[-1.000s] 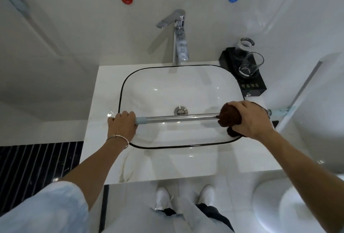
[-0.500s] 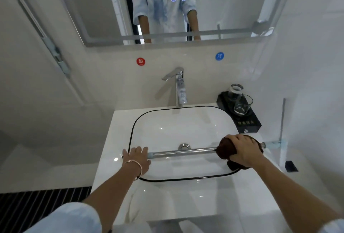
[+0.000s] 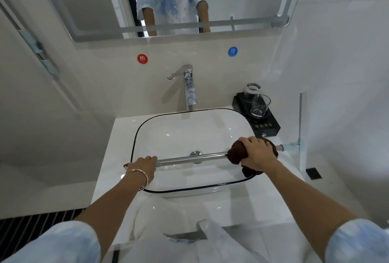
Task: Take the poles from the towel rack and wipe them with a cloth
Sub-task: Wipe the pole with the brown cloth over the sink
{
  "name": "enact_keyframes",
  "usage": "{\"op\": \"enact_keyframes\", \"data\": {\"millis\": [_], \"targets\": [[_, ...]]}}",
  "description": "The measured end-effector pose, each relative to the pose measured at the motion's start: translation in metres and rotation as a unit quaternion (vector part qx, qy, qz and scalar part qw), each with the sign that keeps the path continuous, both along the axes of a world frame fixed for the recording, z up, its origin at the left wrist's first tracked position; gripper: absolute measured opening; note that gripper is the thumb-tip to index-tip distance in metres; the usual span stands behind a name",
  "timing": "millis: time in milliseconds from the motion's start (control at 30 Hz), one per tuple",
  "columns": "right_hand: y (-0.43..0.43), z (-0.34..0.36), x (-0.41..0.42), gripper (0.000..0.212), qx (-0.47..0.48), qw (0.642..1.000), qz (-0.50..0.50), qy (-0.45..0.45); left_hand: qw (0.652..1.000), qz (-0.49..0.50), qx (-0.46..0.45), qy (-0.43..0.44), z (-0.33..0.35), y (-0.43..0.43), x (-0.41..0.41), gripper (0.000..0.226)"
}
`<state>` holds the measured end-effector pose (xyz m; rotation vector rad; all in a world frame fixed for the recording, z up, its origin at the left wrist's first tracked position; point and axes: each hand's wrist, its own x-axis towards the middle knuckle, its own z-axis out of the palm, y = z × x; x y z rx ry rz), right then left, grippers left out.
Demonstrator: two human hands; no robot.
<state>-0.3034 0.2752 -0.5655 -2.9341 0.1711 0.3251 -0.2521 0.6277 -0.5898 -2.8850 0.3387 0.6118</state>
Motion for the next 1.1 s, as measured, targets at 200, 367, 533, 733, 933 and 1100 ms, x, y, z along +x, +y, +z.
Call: {"op": "enact_keyframes", "data": {"millis": [200,367,533,733,933,1100], "targets": [[0.090,-0.009,0.005,0.071,0.014,0.996,0.084,-0.005,1.000,0.011,0.014,0.015,-0.005,-0.002,-0.001,0.053],[0.144,-0.013,0.009,0.071,0.045,0.985,0.165,0.006,0.999,0.026,0.043,0.000,-0.013,-0.006,-0.012,0.060],[0.092,0.025,0.019,0.070,0.036,0.989,0.132,-0.058,0.997,0.019,0.060,-0.038,-0.015,-0.007,-0.012,0.058],[-0.030,0.048,0.030,0.063,0.014,0.995,-0.035,-0.088,0.996,0.017,0.080,-0.038,-0.012,-0.010,-0.009,0.056],[-0.076,0.002,0.016,0.063,0.084,0.990,-0.110,-0.018,0.993,0.032,0.111,-0.021,-0.008,-0.016,-0.014,0.057],[-0.053,0.002,0.018,0.068,0.121,0.992,-0.035,-0.010,0.990,0.025,0.136,-0.016,-0.007,-0.019,-0.013,0.052]]}}
